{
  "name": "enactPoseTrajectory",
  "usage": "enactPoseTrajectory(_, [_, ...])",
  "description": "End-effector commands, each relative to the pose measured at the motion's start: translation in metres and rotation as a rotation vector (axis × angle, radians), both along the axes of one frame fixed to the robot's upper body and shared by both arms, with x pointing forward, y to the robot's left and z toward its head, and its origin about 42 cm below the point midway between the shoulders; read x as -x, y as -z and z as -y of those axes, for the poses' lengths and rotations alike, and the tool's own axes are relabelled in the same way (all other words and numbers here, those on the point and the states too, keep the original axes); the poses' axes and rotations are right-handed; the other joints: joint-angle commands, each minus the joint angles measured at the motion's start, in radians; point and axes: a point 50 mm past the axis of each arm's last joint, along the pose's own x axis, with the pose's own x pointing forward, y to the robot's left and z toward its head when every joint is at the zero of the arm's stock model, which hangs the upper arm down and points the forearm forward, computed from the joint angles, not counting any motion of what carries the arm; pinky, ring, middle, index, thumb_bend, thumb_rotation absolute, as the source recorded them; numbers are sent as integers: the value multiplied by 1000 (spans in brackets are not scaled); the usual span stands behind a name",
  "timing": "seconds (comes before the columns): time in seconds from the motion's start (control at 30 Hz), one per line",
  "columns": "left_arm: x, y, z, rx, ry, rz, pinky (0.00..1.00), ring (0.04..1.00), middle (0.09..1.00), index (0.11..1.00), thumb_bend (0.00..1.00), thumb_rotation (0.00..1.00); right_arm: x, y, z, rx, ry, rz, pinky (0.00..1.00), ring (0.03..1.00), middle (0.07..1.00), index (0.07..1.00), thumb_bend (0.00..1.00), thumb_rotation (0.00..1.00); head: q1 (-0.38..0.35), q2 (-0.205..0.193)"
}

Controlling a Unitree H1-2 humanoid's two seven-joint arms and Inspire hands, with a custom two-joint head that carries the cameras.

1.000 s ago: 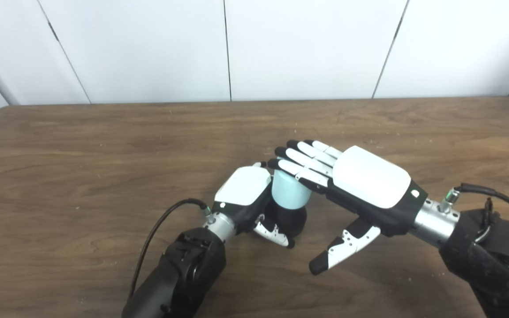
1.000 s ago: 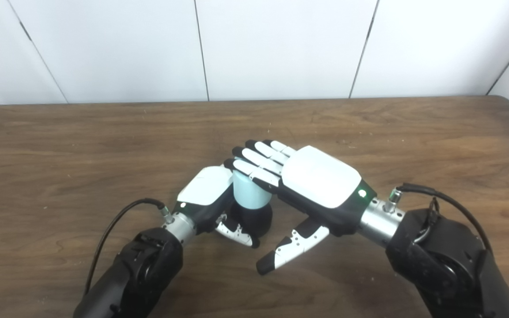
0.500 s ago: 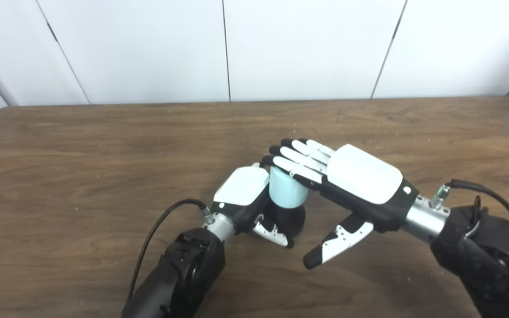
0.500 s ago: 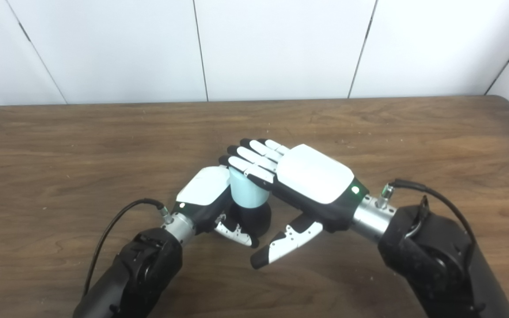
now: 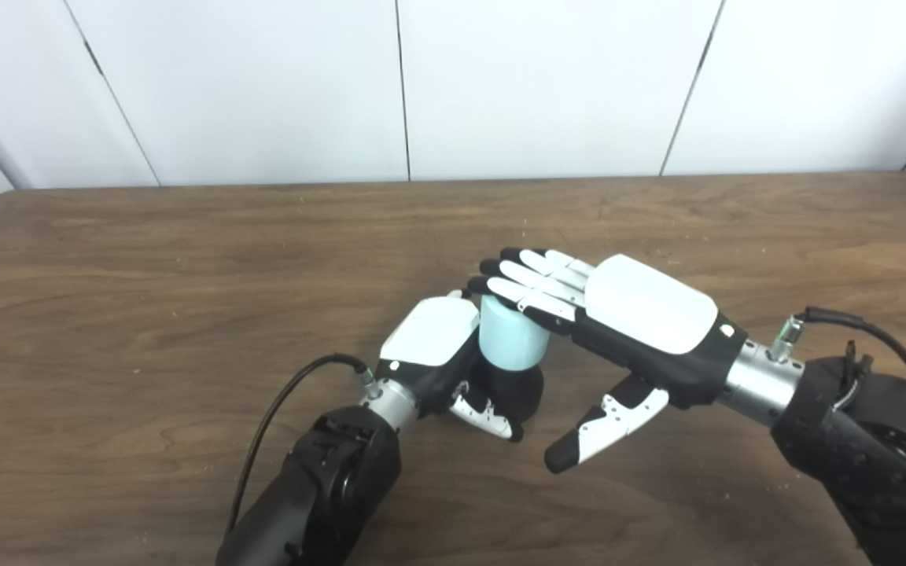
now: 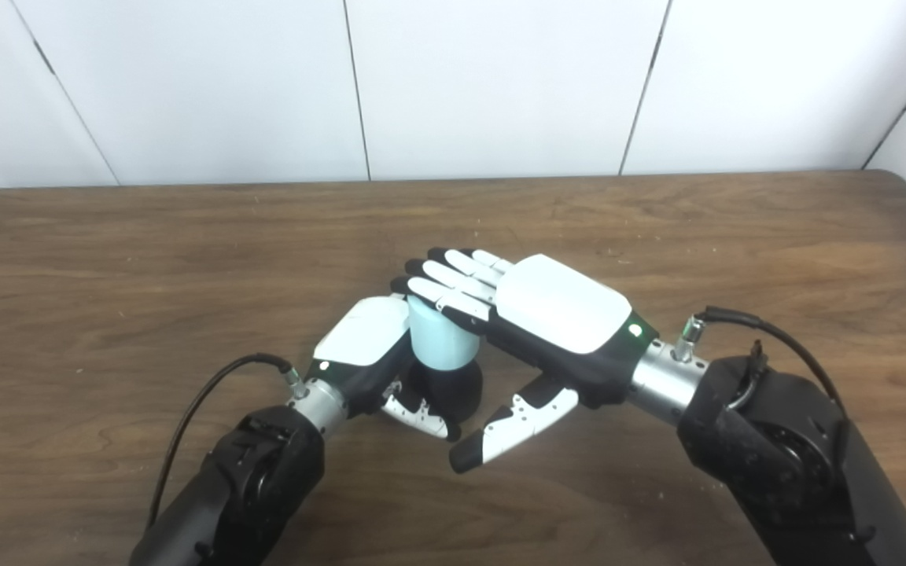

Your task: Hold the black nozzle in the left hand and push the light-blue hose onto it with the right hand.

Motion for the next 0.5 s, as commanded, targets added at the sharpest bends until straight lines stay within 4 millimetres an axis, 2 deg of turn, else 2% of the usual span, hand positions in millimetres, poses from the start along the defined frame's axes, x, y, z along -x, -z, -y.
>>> enactPoseTrajectory(0.0, [15, 45, -12, -155, -6, -176, 1000, 754, 551, 440, 512, 0, 4, 21, 5, 107, -2, -125, 1000, 989, 992, 982, 666, 998, 1, 0])
enactPoseTrajectory(0.47, [15, 43, -10, -149, -10, -179, 1000, 749, 552, 442, 512, 0, 6, 32, 4, 158, -4, -116, 1000, 990, 994, 985, 680, 1000, 3, 4])
